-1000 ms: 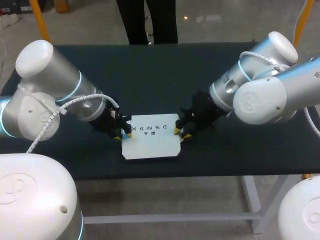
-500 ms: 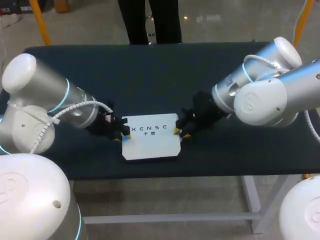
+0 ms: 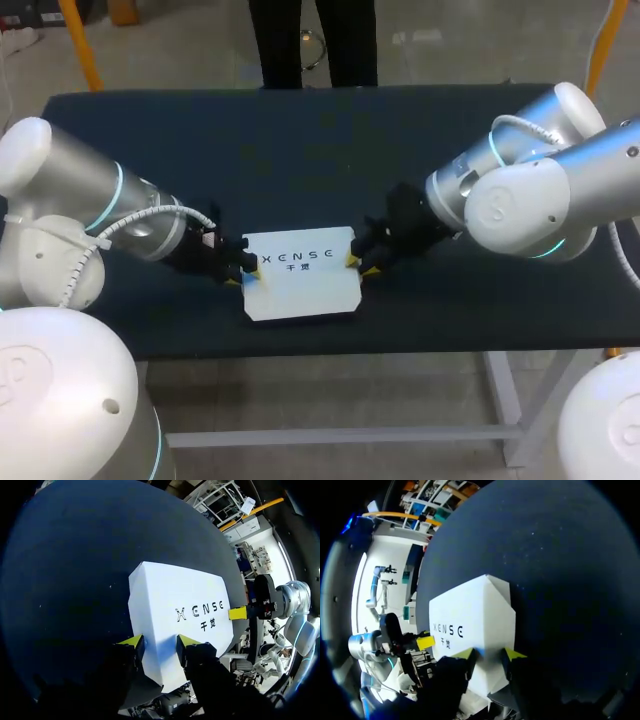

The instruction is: Assemble the packaging by folding the flat box into shape, placing the metal phone stand inside, and closing the box properly

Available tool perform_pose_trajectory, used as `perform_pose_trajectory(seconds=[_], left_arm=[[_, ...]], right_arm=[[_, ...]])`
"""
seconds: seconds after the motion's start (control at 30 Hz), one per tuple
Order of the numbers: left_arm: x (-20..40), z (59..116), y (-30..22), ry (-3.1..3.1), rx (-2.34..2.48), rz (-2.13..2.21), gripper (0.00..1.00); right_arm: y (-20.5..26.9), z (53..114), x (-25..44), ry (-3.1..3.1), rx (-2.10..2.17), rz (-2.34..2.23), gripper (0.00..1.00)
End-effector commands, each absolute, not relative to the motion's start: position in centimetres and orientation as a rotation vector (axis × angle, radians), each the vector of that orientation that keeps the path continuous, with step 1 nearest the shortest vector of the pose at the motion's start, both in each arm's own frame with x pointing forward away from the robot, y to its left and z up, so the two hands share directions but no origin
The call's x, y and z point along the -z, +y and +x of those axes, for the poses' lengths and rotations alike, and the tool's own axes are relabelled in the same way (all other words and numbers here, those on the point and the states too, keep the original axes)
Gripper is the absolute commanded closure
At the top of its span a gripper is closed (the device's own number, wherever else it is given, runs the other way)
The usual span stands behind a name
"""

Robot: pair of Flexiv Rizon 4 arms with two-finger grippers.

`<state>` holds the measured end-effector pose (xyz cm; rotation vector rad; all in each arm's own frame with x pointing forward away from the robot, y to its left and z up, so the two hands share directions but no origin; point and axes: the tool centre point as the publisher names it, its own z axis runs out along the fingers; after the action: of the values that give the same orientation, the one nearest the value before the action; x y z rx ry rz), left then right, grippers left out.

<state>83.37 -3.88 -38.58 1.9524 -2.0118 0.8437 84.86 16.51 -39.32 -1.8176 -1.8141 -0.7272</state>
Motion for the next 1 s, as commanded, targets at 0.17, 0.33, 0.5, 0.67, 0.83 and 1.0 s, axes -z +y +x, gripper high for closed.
perform_pose_trajectory(seconds=[0.17,0.33,0.5,0.67,0.83,1.0], left_arm=[[39.19,82.96,-3.26,-1.988,-0.862,1.89,0.55],[39.07,83.12,-3.75,-1.983,-0.866,1.893,0.55],[39.11,83.24,-4.09,-1.989,-0.882,1.886,0.55],[39.03,83.35,-4.18,-1.98,-0.898,1.909,0.58],[38.95,83.34,-4.19,-1.98,-0.904,1.92,0.58],[38.95,83.34,-4.19,-1.98,-0.904,1.92,0.63]], right_arm=[[16.79,84.92,40.06,-1.807,0.725,-1.823,0.61],[16.85,84.72,40.11,-1.808,0.754,-1.821,0.6],[16.98,84.44,40.07,-1.816,0.783,-1.822,0.59],[17.0,84.32,39.96,-1.817,0.798,-1.831,0.55],[16.95,84.28,39.9,-1.815,0.805,-1.833,0.54],[16.95,84.28,39.9,-1.815,0.805,-1.833,0.53]])
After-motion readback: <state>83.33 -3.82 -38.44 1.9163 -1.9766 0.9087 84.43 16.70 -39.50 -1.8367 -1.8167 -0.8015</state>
